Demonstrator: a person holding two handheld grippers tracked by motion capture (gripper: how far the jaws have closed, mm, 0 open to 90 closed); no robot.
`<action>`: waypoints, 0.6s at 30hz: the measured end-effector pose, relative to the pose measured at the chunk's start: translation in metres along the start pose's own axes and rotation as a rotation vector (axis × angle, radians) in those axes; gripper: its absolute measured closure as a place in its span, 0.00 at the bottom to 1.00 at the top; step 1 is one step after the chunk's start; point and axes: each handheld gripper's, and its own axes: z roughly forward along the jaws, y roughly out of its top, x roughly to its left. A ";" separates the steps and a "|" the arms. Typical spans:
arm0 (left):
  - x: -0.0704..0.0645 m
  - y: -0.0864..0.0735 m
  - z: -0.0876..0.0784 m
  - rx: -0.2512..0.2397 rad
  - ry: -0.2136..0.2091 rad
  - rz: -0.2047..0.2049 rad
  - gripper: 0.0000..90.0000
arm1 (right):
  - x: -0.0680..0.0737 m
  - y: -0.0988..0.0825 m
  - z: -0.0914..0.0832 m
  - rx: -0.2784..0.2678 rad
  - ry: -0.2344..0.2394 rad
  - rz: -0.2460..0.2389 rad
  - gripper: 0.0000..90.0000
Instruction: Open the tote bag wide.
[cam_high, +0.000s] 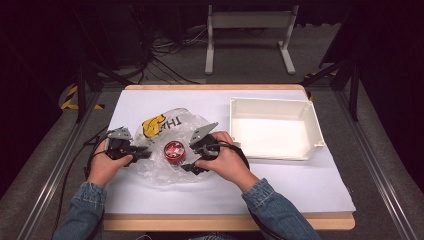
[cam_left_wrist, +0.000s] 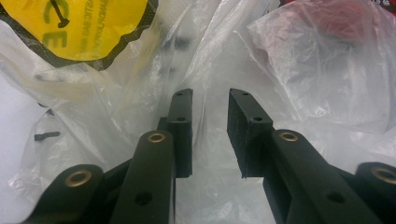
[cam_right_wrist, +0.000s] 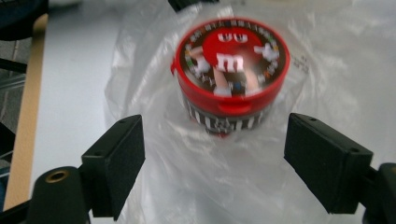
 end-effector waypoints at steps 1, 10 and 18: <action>0.000 0.000 0.000 -0.001 0.002 0.005 0.79 | 0.001 0.003 0.000 -0.007 -0.005 -0.010 0.24; -0.004 0.001 -0.008 -0.004 0.007 0.001 0.69 | -0.005 0.017 0.013 -0.014 -0.011 -0.044 0.17; -0.008 0.002 -0.015 -0.034 0.015 -0.008 0.44 | -0.013 0.019 0.032 -0.015 -0.005 -0.037 0.16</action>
